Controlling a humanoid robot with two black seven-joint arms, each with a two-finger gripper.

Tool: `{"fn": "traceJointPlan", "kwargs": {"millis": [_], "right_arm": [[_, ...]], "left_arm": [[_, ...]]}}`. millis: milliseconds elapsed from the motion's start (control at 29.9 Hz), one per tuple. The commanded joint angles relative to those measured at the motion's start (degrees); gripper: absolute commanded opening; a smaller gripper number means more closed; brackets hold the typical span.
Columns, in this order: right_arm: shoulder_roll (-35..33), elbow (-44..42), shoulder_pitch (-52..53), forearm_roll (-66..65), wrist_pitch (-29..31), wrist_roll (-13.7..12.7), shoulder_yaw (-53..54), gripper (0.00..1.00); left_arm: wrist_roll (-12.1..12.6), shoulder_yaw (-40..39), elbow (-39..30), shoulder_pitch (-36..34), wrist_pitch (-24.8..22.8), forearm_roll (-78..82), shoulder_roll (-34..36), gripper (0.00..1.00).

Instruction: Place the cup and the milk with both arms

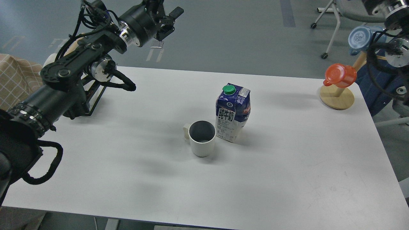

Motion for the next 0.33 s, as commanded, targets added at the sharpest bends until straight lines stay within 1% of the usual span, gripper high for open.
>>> {"fn": "traceJointPlan", "kwargs": {"millis": [0,67,100,134,234,301], "right_arm": [[3.63,-0.35,-2.49,1.74,1.56,0.01,0.26,0.86],[5.83,-0.44,-5.03,1.65,1.38,0.01,1.05,0.89],[6.45,-0.44,-5.57,1.56,1.21,0.01,1.40,0.89],[7.67,-0.53,-6.27,1.56,1.12,0.01,2.28,0.92],[9.43,-1.05,-7.67,1.56,1.03,0.01,4.65,0.95],[9.97,-1.23,-8.29,1.56,1.12,0.01,6.24,0.99]], "left_arm": [[1.33,-1.85,5.90,0.45,-4.24,-4.54,-1.90,0.98],[1.33,-1.94,9.94,0.71,-4.24,-5.95,-3.47,0.98],[1.33,-1.94,10.56,0.71,-4.24,-6.13,-4.00,0.98],[1.33,-1.94,11.70,0.89,-4.24,-6.57,-4.88,0.98],[1.33,-1.94,12.24,2.38,-4.24,-6.84,-5.41,0.98],[1.16,-2.03,12.15,3.09,-4.24,-6.84,-5.50,0.98]]}}
